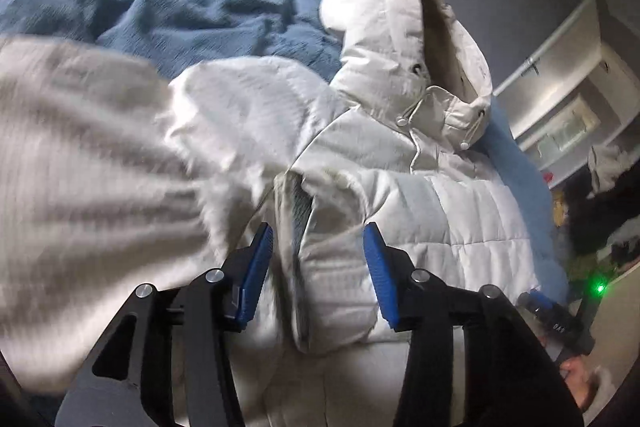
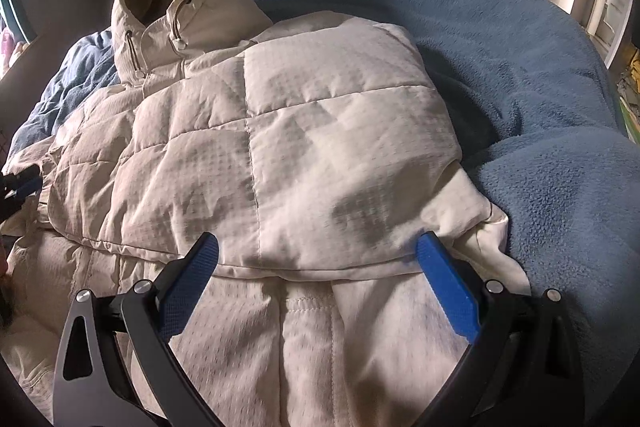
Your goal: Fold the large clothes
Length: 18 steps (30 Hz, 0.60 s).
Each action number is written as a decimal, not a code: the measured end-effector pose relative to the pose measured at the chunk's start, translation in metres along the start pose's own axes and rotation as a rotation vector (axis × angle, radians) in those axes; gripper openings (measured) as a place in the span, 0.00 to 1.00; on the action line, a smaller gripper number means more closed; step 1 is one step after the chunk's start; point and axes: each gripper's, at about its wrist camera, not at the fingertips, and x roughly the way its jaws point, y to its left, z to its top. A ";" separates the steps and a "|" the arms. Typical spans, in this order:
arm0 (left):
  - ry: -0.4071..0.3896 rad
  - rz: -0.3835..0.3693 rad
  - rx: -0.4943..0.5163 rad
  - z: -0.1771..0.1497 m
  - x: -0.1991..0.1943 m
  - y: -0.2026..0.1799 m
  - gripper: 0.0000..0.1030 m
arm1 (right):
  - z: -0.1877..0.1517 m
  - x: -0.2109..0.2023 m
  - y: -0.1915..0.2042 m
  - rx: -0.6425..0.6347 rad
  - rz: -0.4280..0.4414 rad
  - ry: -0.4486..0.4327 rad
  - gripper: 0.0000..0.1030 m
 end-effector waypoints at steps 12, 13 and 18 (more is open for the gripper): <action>0.143 -0.097 0.066 -0.003 0.022 0.006 0.24 | 0.000 0.005 0.000 0.007 0.010 0.011 0.93; 0.175 -0.118 0.060 -0.006 0.022 0.008 0.23 | 0.000 0.005 0.000 0.010 0.014 0.011 0.93; 0.211 -0.148 0.056 -0.011 0.022 0.009 0.21 | 0.000 0.005 0.000 0.013 0.019 0.012 0.93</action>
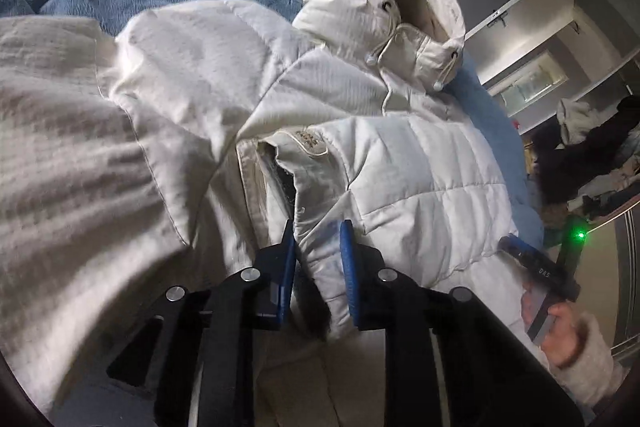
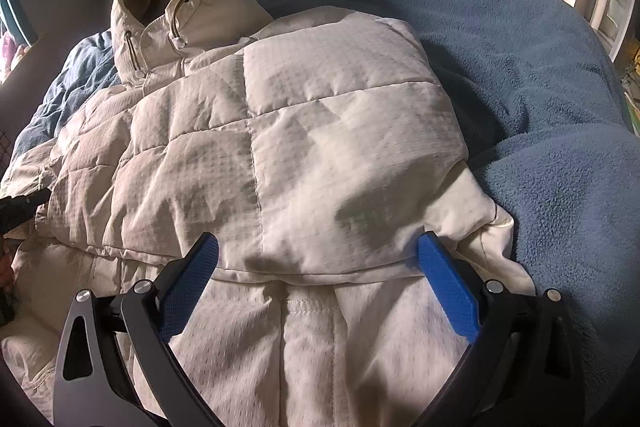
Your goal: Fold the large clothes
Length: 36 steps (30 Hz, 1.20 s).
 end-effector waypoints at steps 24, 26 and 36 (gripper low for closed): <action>0.033 0.305 0.064 -0.020 -0.011 -0.023 0.08 | 0.001 0.019 0.008 -0.063 -0.092 0.090 0.93; 0.026 0.320 0.082 -0.021 -0.011 -0.026 0.10 | 0.001 0.016 0.007 -0.058 -0.084 0.079 0.93; -0.148 0.379 0.172 -0.030 -0.053 -0.065 0.71 | -0.002 -0.042 0.006 -0.034 -0.017 -0.148 0.93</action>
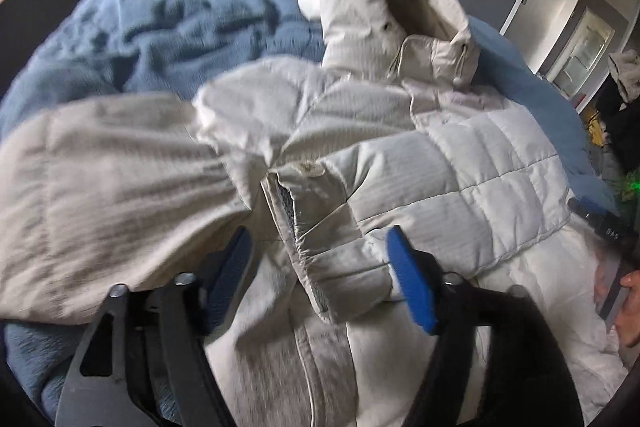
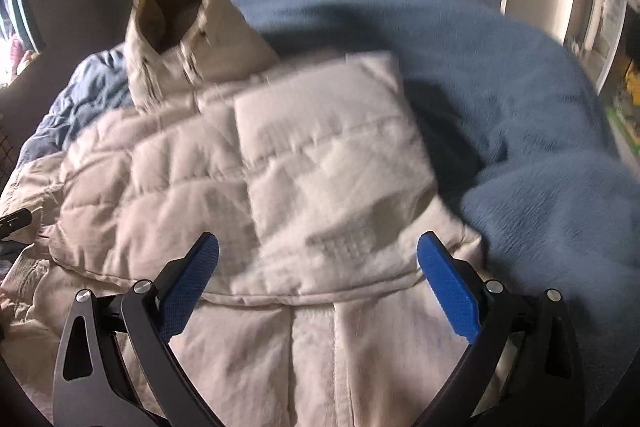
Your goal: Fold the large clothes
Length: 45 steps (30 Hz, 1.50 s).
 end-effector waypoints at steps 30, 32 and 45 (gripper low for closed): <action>-0.096 0.091 -0.782 -0.101 -0.107 0.279 0.93 | 0.003 -0.030 0.055 -0.161 0.155 -0.071 0.93; -0.099 0.083 -0.812 -0.101 -0.096 0.289 0.93 | 0.003 -0.025 0.050 -0.131 0.155 -0.055 0.93; -0.298 0.411 -0.648 -0.052 -0.136 0.288 0.17 | 0.010 0.002 0.018 0.032 0.095 -0.020 0.93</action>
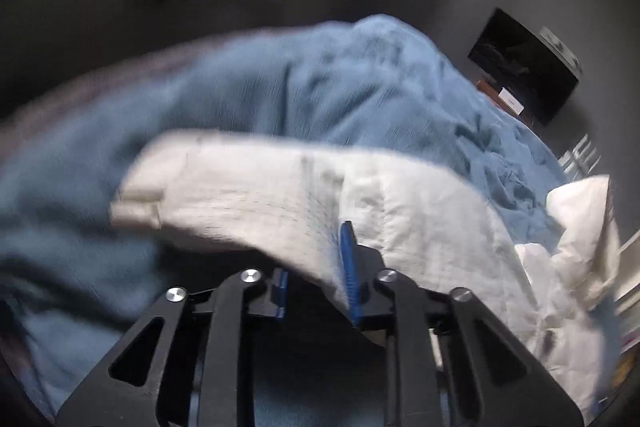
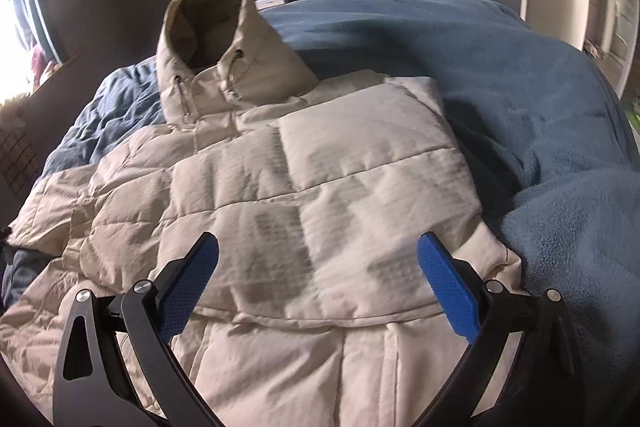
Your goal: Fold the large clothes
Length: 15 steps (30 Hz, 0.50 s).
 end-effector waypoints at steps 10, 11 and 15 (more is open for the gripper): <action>-0.307 -0.098 0.439 0.012 -0.116 -0.148 0.10 | -0.004 0.000 -0.002 -0.002 0.039 -0.001 0.93; -0.319 -0.116 0.470 0.009 -0.124 -0.161 0.10 | -0.004 0.000 -0.002 -0.002 0.043 -0.001 0.93; -0.365 -0.201 0.572 -0.005 -0.155 -0.213 0.09 | -0.004 -0.001 -0.002 0.000 0.052 -0.006 0.93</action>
